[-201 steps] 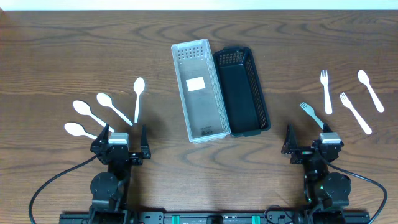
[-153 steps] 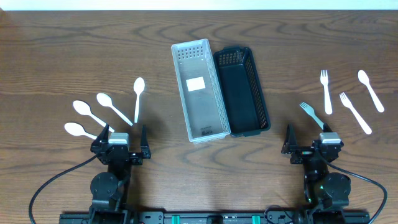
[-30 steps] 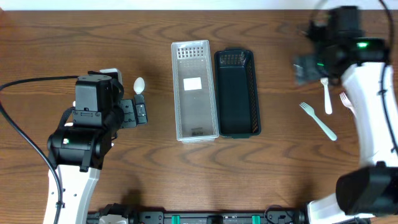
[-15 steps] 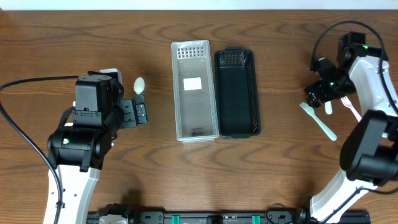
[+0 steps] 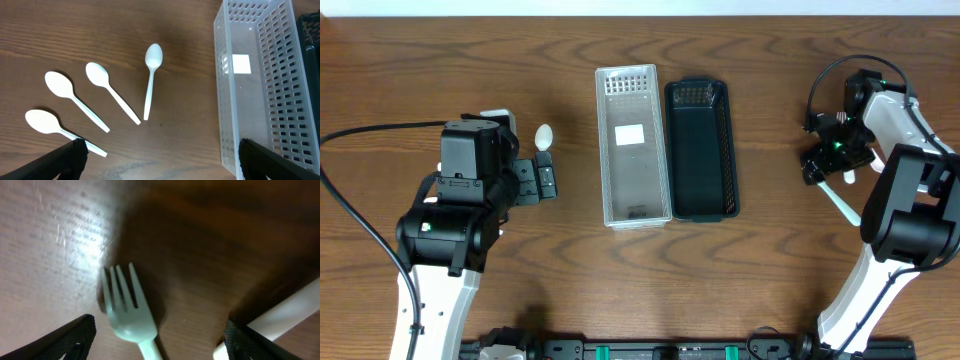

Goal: Pack container
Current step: 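Move the right gripper over the white fork on the right, then lower the right gripper and grasp the white fork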

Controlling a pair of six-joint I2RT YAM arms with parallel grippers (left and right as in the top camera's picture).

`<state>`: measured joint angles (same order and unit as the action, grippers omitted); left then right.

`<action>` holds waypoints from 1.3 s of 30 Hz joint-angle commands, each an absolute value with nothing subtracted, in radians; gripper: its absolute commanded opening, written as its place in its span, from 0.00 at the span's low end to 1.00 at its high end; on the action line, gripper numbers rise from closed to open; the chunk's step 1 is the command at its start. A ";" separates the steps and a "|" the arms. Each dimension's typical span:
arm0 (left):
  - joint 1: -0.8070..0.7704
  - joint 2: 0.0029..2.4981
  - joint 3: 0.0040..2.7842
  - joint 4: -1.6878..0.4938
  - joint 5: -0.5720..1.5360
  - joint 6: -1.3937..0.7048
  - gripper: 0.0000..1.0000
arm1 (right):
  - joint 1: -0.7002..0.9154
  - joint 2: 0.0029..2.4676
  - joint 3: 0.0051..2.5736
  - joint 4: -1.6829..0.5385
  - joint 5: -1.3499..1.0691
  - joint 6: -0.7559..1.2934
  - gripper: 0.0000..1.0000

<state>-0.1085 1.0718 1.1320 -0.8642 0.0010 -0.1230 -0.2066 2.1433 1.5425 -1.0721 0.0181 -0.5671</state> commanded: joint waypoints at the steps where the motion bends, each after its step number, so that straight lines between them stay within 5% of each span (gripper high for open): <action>1: -0.108 1.072 1.156 -0.860 0.004 -0.109 0.98 | -0.181 2.145 1.541 -1.065 0.011 -0.550 0.83; 29: -0.108 1.072 1.156 -0.859 0.004 -0.109 0.98 | -0.132 2.145 1.422 -1.013 0.090 -0.508 0.82; 35: -0.108 1.072 1.156 -0.859 0.004 -0.109 0.98 | -0.131 2.145 1.412 -1.000 0.090 -0.474 0.70; 39: -0.108 1.072 1.156 -0.859 0.004 -0.109 0.98 | -0.131 2.145 1.412 -0.986 0.090 -0.456 0.54</action>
<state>-0.1085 1.0718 1.1320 -0.8600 0.0006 -0.1230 -0.1257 2.1078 1.4490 -1.0084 0.0879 -0.4854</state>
